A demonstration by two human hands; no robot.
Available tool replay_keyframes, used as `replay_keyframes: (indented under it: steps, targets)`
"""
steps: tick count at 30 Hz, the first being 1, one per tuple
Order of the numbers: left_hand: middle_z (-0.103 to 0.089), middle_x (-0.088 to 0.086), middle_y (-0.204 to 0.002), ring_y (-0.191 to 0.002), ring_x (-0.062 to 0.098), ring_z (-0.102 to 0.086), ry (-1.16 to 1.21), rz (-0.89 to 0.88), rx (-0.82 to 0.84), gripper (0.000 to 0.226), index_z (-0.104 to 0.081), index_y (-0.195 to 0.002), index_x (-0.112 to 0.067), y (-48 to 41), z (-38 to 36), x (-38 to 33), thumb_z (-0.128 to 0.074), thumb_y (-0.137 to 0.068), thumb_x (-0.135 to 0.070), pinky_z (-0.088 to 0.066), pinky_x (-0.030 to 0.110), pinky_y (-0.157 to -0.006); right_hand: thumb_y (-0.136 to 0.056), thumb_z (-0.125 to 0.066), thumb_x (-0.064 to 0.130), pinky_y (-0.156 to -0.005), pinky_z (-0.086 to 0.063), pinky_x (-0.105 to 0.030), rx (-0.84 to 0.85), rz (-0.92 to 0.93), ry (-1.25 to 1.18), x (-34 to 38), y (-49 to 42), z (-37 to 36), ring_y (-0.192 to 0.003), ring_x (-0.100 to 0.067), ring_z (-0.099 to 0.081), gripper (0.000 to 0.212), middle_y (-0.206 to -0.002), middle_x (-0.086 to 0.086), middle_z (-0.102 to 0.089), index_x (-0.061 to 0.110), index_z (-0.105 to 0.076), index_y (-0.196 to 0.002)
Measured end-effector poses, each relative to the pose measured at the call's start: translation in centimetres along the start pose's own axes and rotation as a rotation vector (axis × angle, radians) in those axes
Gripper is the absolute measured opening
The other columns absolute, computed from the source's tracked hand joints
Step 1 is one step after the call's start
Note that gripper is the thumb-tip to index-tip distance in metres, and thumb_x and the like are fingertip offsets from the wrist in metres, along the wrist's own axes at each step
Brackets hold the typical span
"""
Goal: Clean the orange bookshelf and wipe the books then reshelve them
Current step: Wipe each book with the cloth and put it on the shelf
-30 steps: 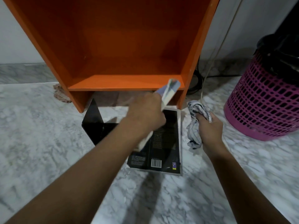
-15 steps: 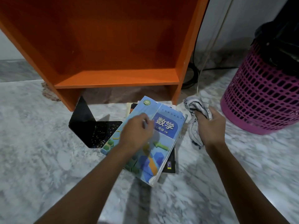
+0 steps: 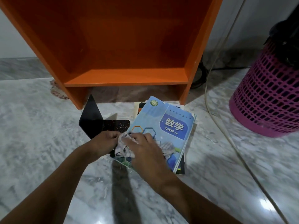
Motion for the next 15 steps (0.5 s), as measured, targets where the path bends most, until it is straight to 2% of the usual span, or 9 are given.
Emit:
replay_keyframes:
  steps: [2,4,6,8,11,13,15]
  targets:
    - [-0.069,0.005,-0.074,-0.066,0.018,-0.059,0.034,-0.01,0.036,0.029,-0.071,-0.08,-0.014,0.2,-0.3,0.7,-0.056,-0.097,-0.031,-0.046,0.03,-0.062,-0.065,-0.064,-0.002,-0.079,-0.053,-0.039,-0.022,0.001,0.001,-0.9,-0.4,-0.4,-0.112,-0.027,-0.047,0.076,-0.132,0.003,-0.053,0.03,-0.055,-0.134]
    - [-0.062,0.001,-0.07,-0.064,0.014,-0.052,0.059,-0.011,0.048,0.032,-0.071,-0.072,-0.022,0.3,-0.5,1.3,-0.054,-0.099,-0.027,-0.041,0.027,-0.062,-0.07,-0.06,-0.008,-0.083,-0.051,-0.038,-0.084,-0.116,-0.002,-4.2,-1.4,1.3,-0.116,-0.025,-0.044,0.081,-0.139,0.004,-0.05,0.032,-0.05,-0.14]
    - [-0.067,0.0,-0.075,-0.069,0.013,-0.058,0.093,0.0,0.054,0.031,-0.075,-0.077,-0.025,0.4,-0.7,1.6,-0.053,-0.099,-0.026,-0.046,0.028,-0.067,-0.072,-0.053,-0.011,-0.085,-0.049,-0.039,-0.198,-0.266,0.055,-9.2,-2.6,3.8,-0.115,-0.026,-0.044,0.081,-0.138,0.002,-0.051,0.031,-0.05,-0.141]
    - [-0.071,0.003,-0.082,-0.073,0.014,-0.062,0.11,0.007,0.059,0.029,-0.077,-0.083,-0.026,0.4,-0.9,1.4,-0.054,-0.099,-0.025,-0.049,0.029,-0.071,-0.077,-0.05,-0.007,-0.083,-0.048,-0.039,-0.242,-0.434,0.112,-15.2,-3.7,5.9,-0.111,-0.03,-0.047,0.071,-0.134,-0.003,-0.053,0.03,-0.054,-0.138]
    - [-0.073,0.004,-0.083,-0.074,0.015,-0.063,0.093,0.012,0.058,0.026,-0.076,-0.083,-0.022,0.6,-0.8,1.2,-0.055,-0.099,-0.025,-0.051,0.031,-0.073,-0.084,-0.049,0.006,-0.07,-0.048,-0.033,-0.297,-0.731,-0.091,-23.2,-3.3,8.8,-0.092,-0.032,-0.06,0.04,-0.109,-0.013,-0.067,0.017,-0.067,-0.117]
    - [-0.071,0.003,-0.078,-0.072,0.015,-0.061,0.083,0.018,0.055,0.025,-0.073,-0.082,-0.016,0.6,-0.7,1.4,-0.056,-0.098,-0.024,-0.05,0.032,-0.073,-0.079,-0.051,0.011,-0.064,-0.045,-0.029,-0.379,-0.752,-0.134,-24.2,-3.1,11.0,-0.084,-0.029,-0.065,0.034,-0.093,-0.008,-0.07,0.017,-0.069,-0.107]
    - [-0.071,0.003,-0.077,-0.071,0.014,-0.062,0.073,0.023,0.061,0.022,-0.071,-0.085,-0.014,0.6,-0.8,1.5,-0.056,-0.098,-0.024,-0.05,0.033,-0.074,-0.078,-0.058,0.014,-0.067,-0.04,-0.026,-0.448,-0.6,-0.023,-20.9,-3.9,12.6,-0.094,-0.024,-0.061,0.043,-0.106,-0.002,-0.066,0.026,-0.067,-0.118]
Point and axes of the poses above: each hand's wrist, its own y-axis away from the middle knuckle, its own z-axis out of the back of the hand, x = y × z, the point moved 10 cm from there along -y, towards the middle knuckle
